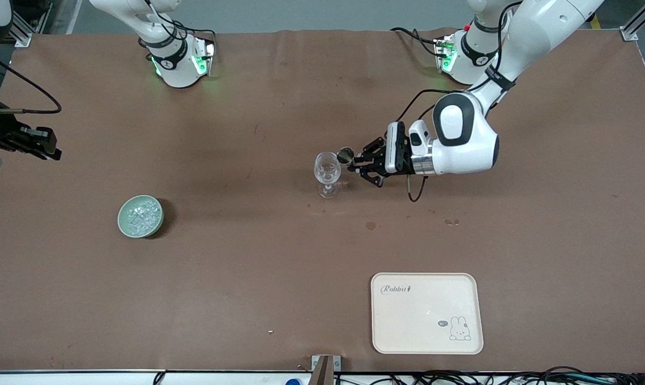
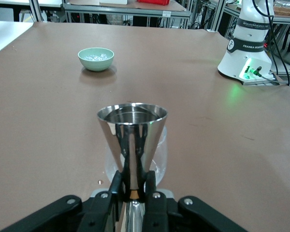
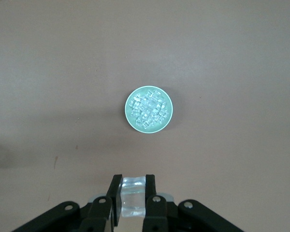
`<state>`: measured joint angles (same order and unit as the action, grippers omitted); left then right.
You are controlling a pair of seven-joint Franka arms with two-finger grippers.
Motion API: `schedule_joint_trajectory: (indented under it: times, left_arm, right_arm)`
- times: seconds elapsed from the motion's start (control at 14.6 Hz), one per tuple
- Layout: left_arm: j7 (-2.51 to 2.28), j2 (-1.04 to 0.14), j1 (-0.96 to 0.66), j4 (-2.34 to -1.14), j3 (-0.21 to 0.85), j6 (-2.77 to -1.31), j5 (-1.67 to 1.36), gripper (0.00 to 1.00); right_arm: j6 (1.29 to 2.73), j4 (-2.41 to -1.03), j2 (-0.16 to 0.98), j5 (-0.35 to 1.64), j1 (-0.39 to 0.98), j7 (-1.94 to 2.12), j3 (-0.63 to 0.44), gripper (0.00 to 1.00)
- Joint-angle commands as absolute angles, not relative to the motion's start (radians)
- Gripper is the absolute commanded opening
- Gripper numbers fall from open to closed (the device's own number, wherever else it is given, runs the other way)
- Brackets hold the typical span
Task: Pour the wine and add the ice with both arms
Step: 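Tilt the jigger with the left gripper to pour into the glass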
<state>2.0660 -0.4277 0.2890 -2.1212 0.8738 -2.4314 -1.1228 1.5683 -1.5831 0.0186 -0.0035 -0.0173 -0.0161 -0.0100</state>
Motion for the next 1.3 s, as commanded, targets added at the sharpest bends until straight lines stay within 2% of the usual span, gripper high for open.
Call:
schedule_joint_trajectory:
  times: [0.0,0.48,0.96,1.24]
  left_arm:
    - [2.033,-0.339,0.281,-2.167,0.885,-2.444,-1.150,0.00]
    - [1.962,-0.339,0.241,-2.168,0.885,-2.513,-1.143,0.00]
    - [1.924,-0.339,0.224,-2.168,0.884,-2.522,-1.135,0.00]
    - [1.804,-0.325,0.225,-2.166,0.884,-2.522,-1.016,0.00]
  right_arm:
    - [1.575,-1.615,-0.012,-0.002,-0.025,-0.015,-0.003,0.11]
    - [1.586,-1.612,-0.009,-0.002,-0.028,-0.014,-0.005,0.09]
    - [1.605,-1.614,-0.005,0.000,-0.023,-0.014,-0.003,0.09]
    - [1.605,-1.612,-0.006,0.000,-0.020,-0.012,-0.002,0.09]
